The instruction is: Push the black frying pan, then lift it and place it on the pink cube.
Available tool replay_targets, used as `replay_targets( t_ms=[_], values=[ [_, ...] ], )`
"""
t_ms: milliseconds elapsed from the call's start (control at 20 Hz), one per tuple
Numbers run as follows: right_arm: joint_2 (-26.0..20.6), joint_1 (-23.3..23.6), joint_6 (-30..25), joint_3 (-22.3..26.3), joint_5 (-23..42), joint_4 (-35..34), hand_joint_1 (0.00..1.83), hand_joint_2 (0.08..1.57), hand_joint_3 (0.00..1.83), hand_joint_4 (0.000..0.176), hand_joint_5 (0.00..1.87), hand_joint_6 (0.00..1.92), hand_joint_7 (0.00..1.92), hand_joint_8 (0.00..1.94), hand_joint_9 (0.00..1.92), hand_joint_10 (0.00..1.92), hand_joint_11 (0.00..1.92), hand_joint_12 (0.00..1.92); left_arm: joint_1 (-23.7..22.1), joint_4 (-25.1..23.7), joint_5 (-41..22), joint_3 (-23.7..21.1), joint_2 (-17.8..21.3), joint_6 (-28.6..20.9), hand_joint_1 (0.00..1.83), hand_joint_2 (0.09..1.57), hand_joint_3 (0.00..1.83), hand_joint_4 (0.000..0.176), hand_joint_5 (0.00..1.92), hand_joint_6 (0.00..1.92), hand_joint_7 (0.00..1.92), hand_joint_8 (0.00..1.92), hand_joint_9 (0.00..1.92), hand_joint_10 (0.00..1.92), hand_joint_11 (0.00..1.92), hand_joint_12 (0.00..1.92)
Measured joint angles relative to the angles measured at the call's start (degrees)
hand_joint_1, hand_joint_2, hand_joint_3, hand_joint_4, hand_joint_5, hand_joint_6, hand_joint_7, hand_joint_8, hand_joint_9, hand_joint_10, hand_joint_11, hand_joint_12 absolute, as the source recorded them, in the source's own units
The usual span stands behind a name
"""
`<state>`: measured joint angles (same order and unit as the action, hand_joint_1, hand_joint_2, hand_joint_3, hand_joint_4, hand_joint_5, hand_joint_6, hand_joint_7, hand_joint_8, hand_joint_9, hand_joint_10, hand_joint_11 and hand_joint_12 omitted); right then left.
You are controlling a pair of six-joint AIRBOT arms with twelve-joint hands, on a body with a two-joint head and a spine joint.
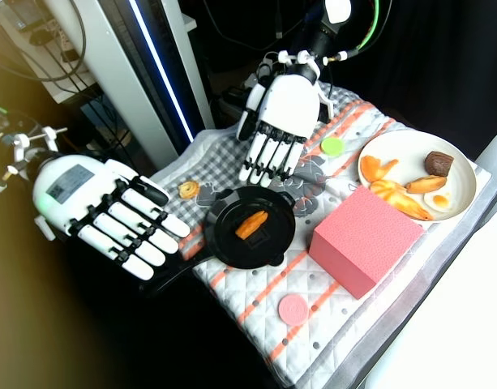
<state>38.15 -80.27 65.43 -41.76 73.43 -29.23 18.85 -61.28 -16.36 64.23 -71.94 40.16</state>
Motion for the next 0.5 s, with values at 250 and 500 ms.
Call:
replay_targets(
  t_ms=[250,500],
  values=[
    [0.00,0.00,0.00,0.00,0.00,-0.07,0.49,1.18,0.00,0.000,0.00,0.00,0.00,0.00,0.00,0.00,0.00,0.02,0.00,0.22,-0.50,0.42,-0.83,-0.15,0.58,1.22,0.00,0.017,0.53,0.02,0.56,0.03,0.52,0.08,0.00,1.27],
    [0.04,0.00,0.00,0.00,0.02,-0.07,0.47,1.18,0.00,0.000,0.00,0.00,0.00,0.00,0.00,0.00,0.00,0.03,0.00,0.63,-1.05,1.01,-1.53,-0.17,0.52,1.24,0.01,0.037,0.49,0.00,0.50,0.00,0.36,0.22,0.00,1.21]
  ],
)
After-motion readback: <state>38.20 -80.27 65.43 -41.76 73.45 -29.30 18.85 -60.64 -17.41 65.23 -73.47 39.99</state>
